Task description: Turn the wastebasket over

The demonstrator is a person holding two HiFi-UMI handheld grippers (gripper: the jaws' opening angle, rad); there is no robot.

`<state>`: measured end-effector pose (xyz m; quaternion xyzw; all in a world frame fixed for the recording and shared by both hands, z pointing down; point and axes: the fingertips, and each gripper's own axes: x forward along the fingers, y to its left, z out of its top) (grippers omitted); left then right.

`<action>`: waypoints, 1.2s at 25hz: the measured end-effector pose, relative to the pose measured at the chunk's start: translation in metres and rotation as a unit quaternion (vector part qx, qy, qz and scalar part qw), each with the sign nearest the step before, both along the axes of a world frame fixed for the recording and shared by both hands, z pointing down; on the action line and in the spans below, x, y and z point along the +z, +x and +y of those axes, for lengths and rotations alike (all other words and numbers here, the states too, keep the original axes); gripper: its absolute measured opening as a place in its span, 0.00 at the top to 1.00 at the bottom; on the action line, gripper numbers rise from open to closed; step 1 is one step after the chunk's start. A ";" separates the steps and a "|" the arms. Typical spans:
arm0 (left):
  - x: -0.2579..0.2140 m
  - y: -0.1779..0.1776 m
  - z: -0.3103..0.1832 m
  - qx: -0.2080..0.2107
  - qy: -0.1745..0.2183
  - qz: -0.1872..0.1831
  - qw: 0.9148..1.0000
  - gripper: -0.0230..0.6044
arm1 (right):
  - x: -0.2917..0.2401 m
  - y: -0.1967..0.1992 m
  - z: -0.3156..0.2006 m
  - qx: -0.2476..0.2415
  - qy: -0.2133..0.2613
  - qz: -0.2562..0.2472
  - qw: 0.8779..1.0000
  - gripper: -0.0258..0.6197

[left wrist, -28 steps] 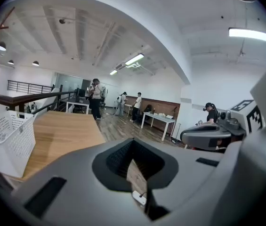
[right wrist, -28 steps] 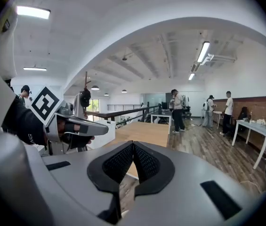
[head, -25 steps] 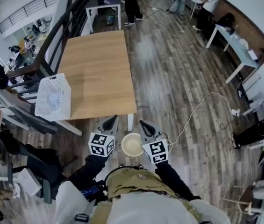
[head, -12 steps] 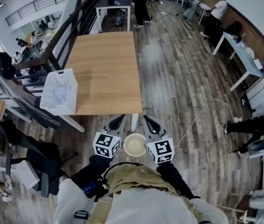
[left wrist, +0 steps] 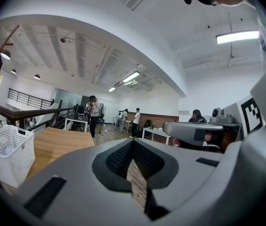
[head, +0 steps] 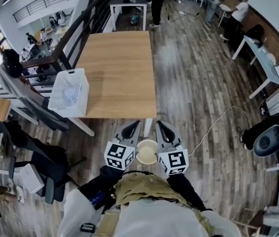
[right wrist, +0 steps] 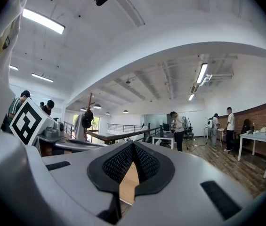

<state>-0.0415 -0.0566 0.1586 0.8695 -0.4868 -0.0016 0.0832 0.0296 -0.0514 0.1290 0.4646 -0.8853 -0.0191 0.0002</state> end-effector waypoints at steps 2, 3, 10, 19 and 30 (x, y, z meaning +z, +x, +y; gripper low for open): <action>-0.005 0.000 0.002 -0.005 0.005 0.003 1.000 0.96 | -0.002 -0.001 0.002 -0.005 0.001 -0.005 1.000 0.93; -0.008 -0.001 0.003 -0.007 0.009 0.004 1.000 0.96 | -0.002 -0.003 0.003 -0.009 0.000 -0.006 1.000 0.93; -0.015 -0.005 0.010 -0.016 0.022 0.003 1.000 0.96 | -0.008 -0.010 0.008 -0.020 0.022 -0.006 1.000 0.93; -0.013 -0.016 0.021 -0.026 0.011 0.007 1.000 0.96 | -0.009 -0.024 0.016 -0.037 0.022 -0.004 0.999 0.93; -0.004 -0.013 0.028 -0.014 -0.003 0.004 1.000 0.96 | -0.005 -0.023 0.022 -0.027 0.008 -0.008 1.000 0.93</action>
